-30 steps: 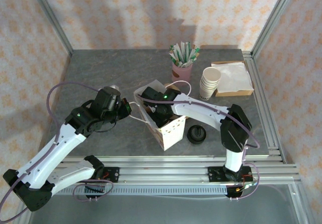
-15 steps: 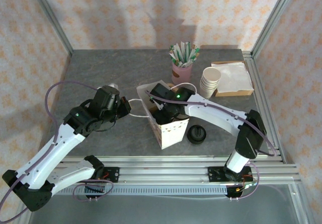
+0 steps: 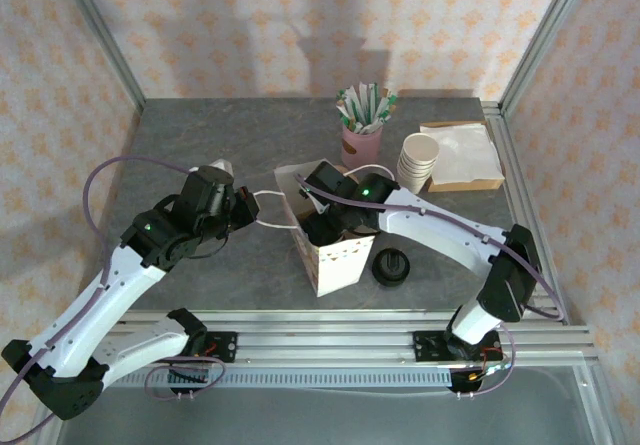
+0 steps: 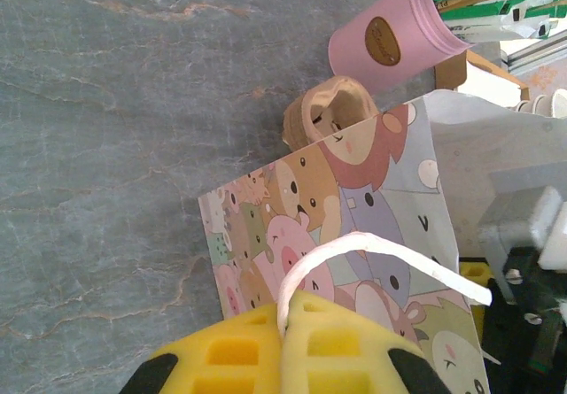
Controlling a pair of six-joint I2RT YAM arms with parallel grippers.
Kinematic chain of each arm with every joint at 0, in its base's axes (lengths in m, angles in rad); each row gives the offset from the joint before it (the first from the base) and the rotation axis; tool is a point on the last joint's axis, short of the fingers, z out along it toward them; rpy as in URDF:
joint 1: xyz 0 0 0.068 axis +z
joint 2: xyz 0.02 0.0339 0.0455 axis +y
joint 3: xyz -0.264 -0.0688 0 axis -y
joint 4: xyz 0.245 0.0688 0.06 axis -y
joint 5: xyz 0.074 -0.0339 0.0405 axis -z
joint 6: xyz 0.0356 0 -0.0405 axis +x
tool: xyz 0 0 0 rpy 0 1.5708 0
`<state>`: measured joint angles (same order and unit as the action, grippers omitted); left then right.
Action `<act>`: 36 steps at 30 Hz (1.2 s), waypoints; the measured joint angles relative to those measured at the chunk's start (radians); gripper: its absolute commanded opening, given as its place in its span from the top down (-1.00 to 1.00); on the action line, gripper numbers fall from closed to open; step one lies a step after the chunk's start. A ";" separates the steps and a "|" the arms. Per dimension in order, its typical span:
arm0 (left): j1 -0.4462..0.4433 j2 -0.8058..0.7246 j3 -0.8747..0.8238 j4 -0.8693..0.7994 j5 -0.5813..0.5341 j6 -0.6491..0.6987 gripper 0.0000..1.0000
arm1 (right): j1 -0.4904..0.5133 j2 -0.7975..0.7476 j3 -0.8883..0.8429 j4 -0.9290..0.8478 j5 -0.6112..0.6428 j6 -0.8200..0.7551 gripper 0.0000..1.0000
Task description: Pack the takeout coffee
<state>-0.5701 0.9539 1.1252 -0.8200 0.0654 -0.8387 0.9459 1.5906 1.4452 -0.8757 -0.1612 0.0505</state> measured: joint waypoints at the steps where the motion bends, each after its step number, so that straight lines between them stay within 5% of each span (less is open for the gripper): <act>1: 0.000 0.002 0.001 0.000 -0.001 0.002 1.00 | 0.000 -0.003 0.000 0.002 -0.001 0.000 -0.13; 34: 0.000 0.018 0.020 -0.006 -0.045 0.043 1.00 | 0.000 -0.029 0.000 0.002 -0.001 0.008 -0.13; 36: 0.000 0.018 0.020 -0.007 -0.048 0.053 0.86 | 0.000 -0.036 0.000 0.002 -0.003 0.012 -0.13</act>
<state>-0.5701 0.9718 1.1454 -0.8268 0.0177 -0.7856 0.9459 1.5547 1.4452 -0.8734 -0.1638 0.0628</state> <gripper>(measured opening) 0.044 0.566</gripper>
